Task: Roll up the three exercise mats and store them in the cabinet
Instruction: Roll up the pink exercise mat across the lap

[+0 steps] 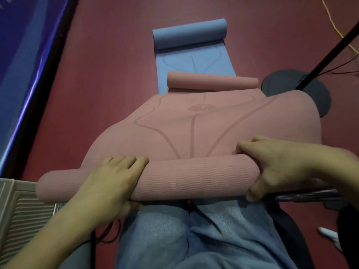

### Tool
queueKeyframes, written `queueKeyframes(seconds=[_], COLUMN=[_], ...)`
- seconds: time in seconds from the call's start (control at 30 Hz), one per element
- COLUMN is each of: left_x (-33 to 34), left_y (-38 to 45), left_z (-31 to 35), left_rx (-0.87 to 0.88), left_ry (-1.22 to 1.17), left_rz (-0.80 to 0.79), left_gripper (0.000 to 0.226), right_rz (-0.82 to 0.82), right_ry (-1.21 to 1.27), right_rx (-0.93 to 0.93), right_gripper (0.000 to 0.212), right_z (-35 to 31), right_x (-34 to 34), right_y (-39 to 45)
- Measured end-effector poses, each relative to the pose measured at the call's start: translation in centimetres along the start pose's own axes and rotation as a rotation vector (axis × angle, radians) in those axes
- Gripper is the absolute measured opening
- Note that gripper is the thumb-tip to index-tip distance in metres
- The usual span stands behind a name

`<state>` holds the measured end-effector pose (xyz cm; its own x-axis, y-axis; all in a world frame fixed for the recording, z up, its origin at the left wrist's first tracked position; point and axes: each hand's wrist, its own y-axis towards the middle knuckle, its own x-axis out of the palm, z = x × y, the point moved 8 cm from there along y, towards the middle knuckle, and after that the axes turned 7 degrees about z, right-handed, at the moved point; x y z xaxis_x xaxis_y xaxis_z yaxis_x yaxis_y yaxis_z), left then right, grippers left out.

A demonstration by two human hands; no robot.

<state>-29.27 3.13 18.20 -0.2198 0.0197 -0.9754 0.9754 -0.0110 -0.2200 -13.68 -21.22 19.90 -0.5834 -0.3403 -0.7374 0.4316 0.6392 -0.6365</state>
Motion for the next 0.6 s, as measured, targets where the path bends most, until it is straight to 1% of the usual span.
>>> queueKeyframes(seconds=[0.07, 0.1, 0.17, 0.23, 0.3, 0.4, 0.43, 0.5, 0.57, 0.6], left_x=[0.1, 0.0, 0.0, 0.1, 0.0, 0.3, 0.3, 0.4, 0.4, 0.0], left_y=[0.8, 1.5, 2.8, 3.9, 4.4, 4.5, 4.5, 4.5, 4.3, 4.2], left_z=[0.0, -0.2, -0.6, -1.0, -1.3, -1.3, -1.2, -1.2, -1.0, -0.9], left_rx=[0.011, 0.012, 0.004, -0.004, -0.027, -0.045, -0.045, -0.053, -0.051, -0.042], left_ry=[-0.089, -0.097, -0.151, -0.21, -0.272, -0.315, -0.326, -0.329, -0.264, -0.192], left_rz=[-0.063, -0.09, -0.176, -0.237, -0.246, -0.24, -0.233, -0.223, -0.19, -0.128], left_gripper=[0.079, 0.076, 0.077, 0.078, 0.079, 0.077, 0.077, 0.077, 0.079, 0.082], right_rz=[0.135, 0.195, 0.313, 0.469, 0.553, 0.669, 0.688, 0.67, 0.627, 0.615], right_ry=[-0.099, -0.1, -0.068, -0.21, -0.325, -0.329, -0.334, -0.335, -0.329, -0.327], right_rx=[-0.03, -0.035, -0.036, -0.026, 0.02, 0.029, 0.028, 0.039, 0.055, 0.061], right_gripper=[0.079, 0.084, 0.088, 0.089, 0.092, 0.092, 0.093, 0.098, 0.098, 0.094], right_z=[0.0, -0.4, -1.0, -1.5, -2.0, -3.5, -4.0, -4.3, -4.1, -3.9], right_x=[-0.7, -1.2, -1.2, -1.2, -0.6, 0.2, 0.5, 1.3, 1.8, 1.8], right_y=[-1.0, -1.6, -2.5, -2.9, -3.1, -3.6, -3.6, -2.9, -2.0, -1.5])
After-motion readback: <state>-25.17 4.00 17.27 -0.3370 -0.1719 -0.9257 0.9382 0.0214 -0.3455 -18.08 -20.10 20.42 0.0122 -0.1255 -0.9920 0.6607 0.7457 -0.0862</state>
